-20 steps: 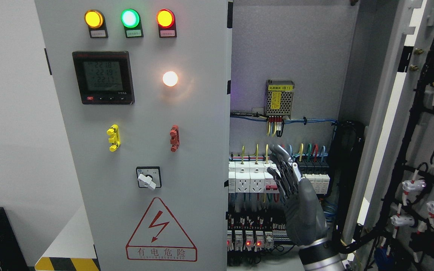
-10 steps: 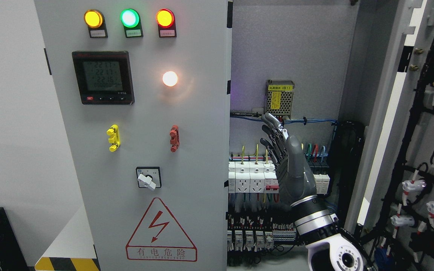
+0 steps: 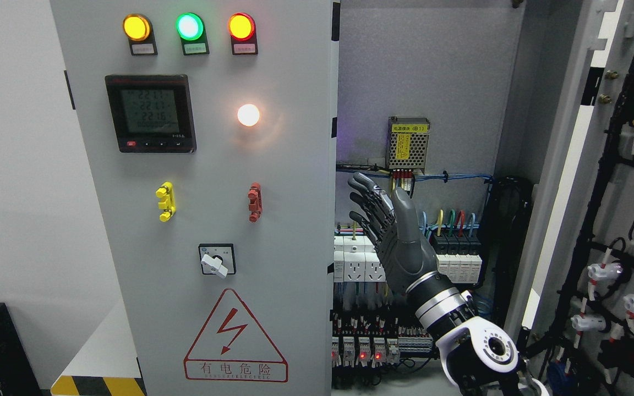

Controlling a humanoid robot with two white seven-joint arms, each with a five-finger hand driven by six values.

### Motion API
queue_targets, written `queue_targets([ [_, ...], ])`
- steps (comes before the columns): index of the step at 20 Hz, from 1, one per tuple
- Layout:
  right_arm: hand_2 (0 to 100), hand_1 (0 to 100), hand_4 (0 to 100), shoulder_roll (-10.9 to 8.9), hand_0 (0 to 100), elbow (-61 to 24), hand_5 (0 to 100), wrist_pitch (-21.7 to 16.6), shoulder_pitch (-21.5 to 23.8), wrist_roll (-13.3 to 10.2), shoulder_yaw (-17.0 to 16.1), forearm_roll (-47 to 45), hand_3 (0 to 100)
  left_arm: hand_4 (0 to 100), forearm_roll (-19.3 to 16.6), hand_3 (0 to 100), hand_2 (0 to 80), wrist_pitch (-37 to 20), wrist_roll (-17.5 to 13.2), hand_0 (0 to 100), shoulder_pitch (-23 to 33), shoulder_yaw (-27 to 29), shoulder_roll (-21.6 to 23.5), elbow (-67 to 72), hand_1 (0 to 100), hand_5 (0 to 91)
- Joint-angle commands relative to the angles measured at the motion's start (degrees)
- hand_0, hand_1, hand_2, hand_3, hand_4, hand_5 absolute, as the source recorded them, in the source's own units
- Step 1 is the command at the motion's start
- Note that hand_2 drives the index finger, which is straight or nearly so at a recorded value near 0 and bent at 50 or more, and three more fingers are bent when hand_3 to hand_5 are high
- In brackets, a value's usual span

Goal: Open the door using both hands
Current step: 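Raise the right hand into the opening toward the warning-sign door's inner edge, then hook the right hand's fingers behind the warning-sign door's edge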

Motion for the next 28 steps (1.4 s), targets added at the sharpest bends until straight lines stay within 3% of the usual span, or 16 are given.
queue_targets([
  [1,0,0,0,-0.23,0,6.64,0,0.20,-2.26,3.86,-0.81,-1.34,0,0,-0.62,0,0.0,-0.10,-0.01,0,1.32,0.02,-0.03,0.28,0,0.0],
  [6,0,0,0,-0.31,0,6.81,0,3.71,-3.75,7.48,-3.27,-1.86,0,0,-0.62,0,0.0,-0.01,-0.01,0,1.32,0.02,-0.03,0.28,0,0.0],
  [11,0,0,0,-0.40,0,9.44,0,3.81,-5.68,13.01,-4.24,-3.18,0,0,-0.62,0,0.0,-0.01,-0.01,0,1.32,0.02,-0.03,0.28,0,0.0],
  [17,0,0,0,-0.49,0,14.36,0,3.89,-7.88,22.59,-5.82,-3.18,0,0,-0.62,0,0.0,-0.01,-0.01,0,1.32,0.02,-0.03,0.28,0,0.0],
  [22,0,0,0,-1.98,0,16.75,0,5.47,-8.41,25.40,-7.40,-3.18,0,0,-0.62,0,0.0,-0.01,-0.01,0,1.32,0.02,-0.03,0.28,0,0.0],
  [25,0,0,0,-2.69,0,17.18,0,6.18,-8.50,28.92,-7.49,-3.18,0,0,-0.62,0,0.0,-0.01,-0.01,0,1.32,0.02,-0.03,0.28,0,0.0],
  [28,0,0,0,-2.69,0,17.01,0,6.27,-8.50,29.45,-7.49,-3.18,0,0,-0.62,0,0.0,-0.01,-0.01,0,1.32,0.02,-0.03,0.28,0,0.0],
])
